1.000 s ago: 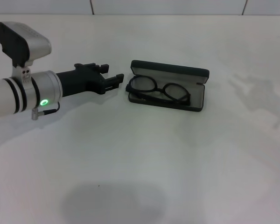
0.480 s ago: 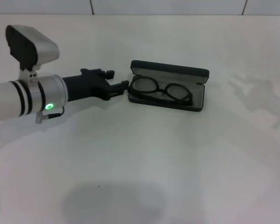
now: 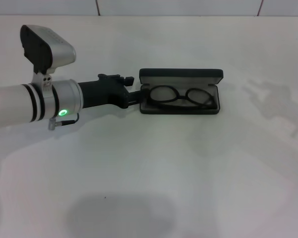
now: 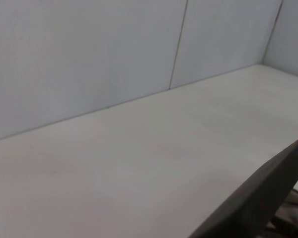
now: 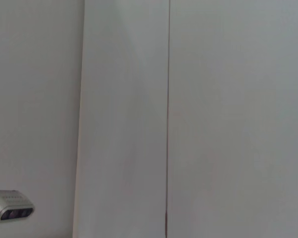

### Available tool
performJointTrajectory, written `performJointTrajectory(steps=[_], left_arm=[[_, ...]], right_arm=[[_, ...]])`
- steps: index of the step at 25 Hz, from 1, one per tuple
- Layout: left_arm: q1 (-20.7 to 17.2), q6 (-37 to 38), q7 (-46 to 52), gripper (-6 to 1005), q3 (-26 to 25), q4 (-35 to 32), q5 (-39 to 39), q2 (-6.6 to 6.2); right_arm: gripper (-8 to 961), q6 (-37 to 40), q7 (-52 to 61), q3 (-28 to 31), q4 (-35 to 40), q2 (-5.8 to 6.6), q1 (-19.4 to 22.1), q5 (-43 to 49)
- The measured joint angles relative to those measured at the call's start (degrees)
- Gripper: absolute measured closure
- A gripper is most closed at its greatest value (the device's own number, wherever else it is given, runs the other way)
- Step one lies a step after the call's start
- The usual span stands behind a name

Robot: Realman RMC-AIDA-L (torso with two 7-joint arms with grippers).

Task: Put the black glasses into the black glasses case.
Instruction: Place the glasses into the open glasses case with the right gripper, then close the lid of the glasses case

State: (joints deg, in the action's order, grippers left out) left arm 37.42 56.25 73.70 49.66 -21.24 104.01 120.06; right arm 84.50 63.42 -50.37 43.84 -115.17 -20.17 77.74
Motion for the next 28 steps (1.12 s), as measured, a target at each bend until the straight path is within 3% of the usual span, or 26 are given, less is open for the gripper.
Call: performJointTrajectory(steps=[6,11,13,17,24,28], left_arm=[[-1.4,1.5,0.0,397,1.8,-0.9,-5.8,-0.22],[-7.2,4.9,-0.1,398,1.6,-6.4,-16.6,-0.5],[-7.9,6.2,0.1,399,2.3,-7.8,-21.0,-0.5],[-3.5,7.9,3.8,403,6.3,-8.3,-20.9,-1.08],[8.0,-1.4,15.6,408,11.2,-6.8,-9.1,-0.17],[10.6,-6.8,17.5,409,16.7,-4.9,-9.0,-0.03]], right_arm=[[744,-0.5,0.0,0.1,-0.1,0.04,0.0,0.6],[744,-0.5,-0.2,0.3,-0.1,0.01,0.4,0.7],[744,-0.5,-0.7,0.4,-0.1,-0.02,0.5,0.7],[744,-0.5,-1.8,0.3,-1.0,-0.12,0.1,0.7],[744,-0.1,-2.0,0.0,-2.1,-0.22,0.1,0.6],[744,0.0,-2.7,-0.1,-3.6,-0.23,-0.4,0.6]])
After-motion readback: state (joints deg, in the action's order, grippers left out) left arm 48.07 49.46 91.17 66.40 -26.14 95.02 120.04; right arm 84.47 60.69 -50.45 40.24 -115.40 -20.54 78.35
